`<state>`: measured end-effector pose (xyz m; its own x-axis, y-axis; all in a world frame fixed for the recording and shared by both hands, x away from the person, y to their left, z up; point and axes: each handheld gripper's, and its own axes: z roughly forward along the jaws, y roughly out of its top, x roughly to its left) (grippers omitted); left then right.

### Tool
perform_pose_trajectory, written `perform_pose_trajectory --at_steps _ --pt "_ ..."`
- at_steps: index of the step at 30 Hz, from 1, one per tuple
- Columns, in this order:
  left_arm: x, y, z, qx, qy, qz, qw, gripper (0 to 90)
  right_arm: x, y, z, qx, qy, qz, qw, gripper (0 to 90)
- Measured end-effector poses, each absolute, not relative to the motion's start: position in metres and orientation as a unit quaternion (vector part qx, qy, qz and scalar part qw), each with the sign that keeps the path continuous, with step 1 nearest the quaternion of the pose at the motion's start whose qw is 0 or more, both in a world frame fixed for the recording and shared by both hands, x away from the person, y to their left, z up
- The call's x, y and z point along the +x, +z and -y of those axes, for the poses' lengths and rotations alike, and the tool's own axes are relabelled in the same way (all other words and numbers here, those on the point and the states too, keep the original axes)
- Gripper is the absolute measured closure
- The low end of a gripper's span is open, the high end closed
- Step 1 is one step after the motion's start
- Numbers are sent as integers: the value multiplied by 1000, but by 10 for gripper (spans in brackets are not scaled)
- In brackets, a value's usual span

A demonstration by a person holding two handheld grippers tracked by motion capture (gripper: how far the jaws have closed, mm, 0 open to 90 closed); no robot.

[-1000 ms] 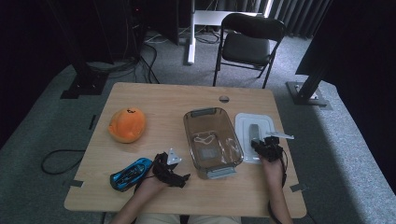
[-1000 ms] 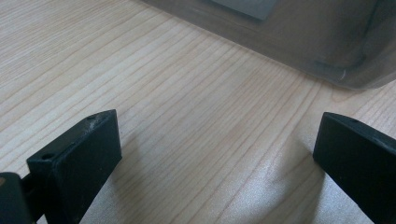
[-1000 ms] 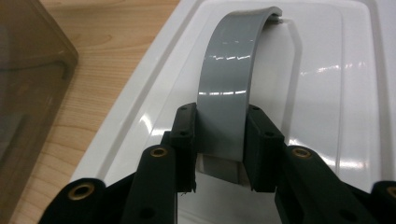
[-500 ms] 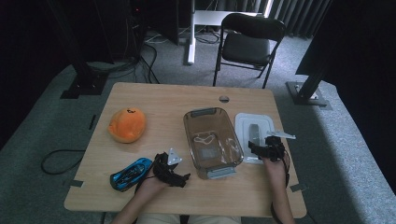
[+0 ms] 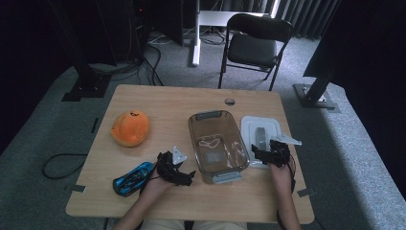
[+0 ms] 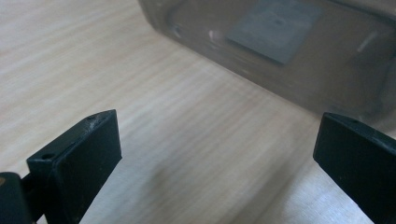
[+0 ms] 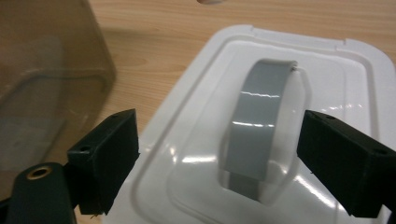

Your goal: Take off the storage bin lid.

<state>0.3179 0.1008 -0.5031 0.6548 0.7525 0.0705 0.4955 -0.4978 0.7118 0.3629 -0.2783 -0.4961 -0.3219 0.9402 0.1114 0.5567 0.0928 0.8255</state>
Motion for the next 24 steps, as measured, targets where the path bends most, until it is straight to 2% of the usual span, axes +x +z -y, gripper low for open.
perform_pose_trajectory --at_steps 11,24 --pt "324 -494 -104 837 195 -378 344 15 355 -501 258 507 411 -723 227 126" --pt "328 -487 -104 843 195 -364 345 15 348 -508 233 475 417 -751 190 140"
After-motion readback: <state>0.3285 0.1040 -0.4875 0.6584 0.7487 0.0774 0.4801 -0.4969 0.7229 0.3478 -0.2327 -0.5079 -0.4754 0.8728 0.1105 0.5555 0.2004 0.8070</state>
